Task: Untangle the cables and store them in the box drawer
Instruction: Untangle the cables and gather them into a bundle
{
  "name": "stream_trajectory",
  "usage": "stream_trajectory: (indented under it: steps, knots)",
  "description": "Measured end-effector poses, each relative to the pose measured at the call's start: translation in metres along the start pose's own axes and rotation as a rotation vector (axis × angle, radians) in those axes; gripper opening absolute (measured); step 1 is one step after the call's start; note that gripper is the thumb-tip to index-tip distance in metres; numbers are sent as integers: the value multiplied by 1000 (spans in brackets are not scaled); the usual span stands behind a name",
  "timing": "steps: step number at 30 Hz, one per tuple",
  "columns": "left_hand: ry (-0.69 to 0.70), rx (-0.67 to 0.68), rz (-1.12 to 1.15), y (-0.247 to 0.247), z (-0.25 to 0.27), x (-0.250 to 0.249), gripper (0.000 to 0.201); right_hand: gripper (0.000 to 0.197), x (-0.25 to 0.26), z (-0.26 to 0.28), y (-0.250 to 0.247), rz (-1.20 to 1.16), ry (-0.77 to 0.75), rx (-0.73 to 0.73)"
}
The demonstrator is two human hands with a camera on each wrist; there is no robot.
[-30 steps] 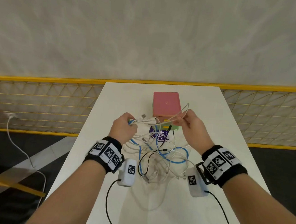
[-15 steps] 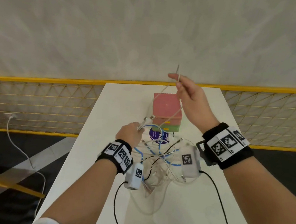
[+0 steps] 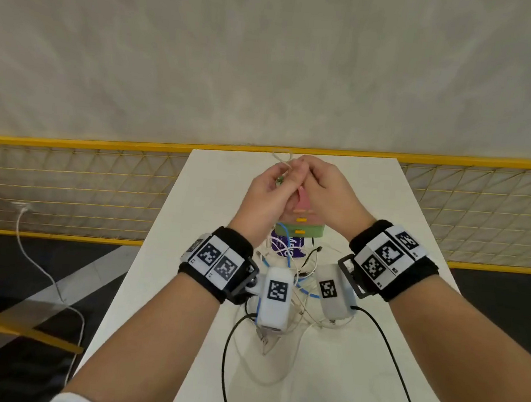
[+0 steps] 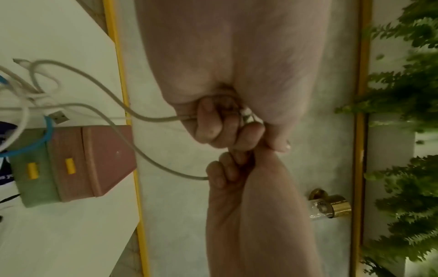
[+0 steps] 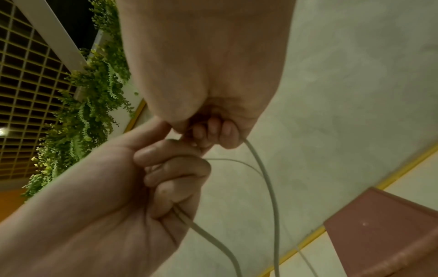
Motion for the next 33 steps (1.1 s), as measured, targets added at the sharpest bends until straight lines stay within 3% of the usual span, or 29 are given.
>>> stream_trajectory:
  steps: [6,8,11,13,15,17,18,20,22,24,26,30,33]
  knots:
    - [94,-31,-54,-12,-1,-5,20,24,-9,21,1,-221,-31,-3]
    - [159,-87,-66,-15,2,-13,21,26,-15,31,4,-206,-4,46]
    - [299,-226,136,-29,-1,-41,23,32,-35,55,14,-74,80,199]
    - [292,-260,169,-44,-7,-58,20,32,-54,73,21,7,140,268]
    - [102,-234,-64,-61,-13,-62,30,32,-65,81,22,19,187,195]
    - [-164,-183,-600,-76,-12,-50,42,31,-65,77,16,29,204,82]
    - [-228,-179,-827,-81,-10,-41,38,30,-61,73,11,31,197,35]
    - [-168,-305,-961,-85,-7,-26,38,26,-49,64,3,18,159,-15]
    - [-10,-390,-760,-78,-1,-16,41,24,-37,58,-1,23,124,23]
    - [125,-287,-548,-59,6,-14,32,24,-21,54,0,20,59,114]
    - [199,-105,-552,-40,9,-12,29,22,-6,54,4,-28,-30,227]
    - [61,151,-470,-24,13,-9,39,23,17,64,4,-58,-125,340]
    - [68,205,-304,-26,16,-9,41,21,17,78,-2,27,-152,389]
Point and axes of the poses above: each hand's wrist, its own z-axis away from the middle knuckle, its own y-axis out of the palm, x = y × z, the point moved 1 cm from there along -z, towards the middle knuckle, and after that the axes turned 10 degrees about -y, right-handed, at the moved point
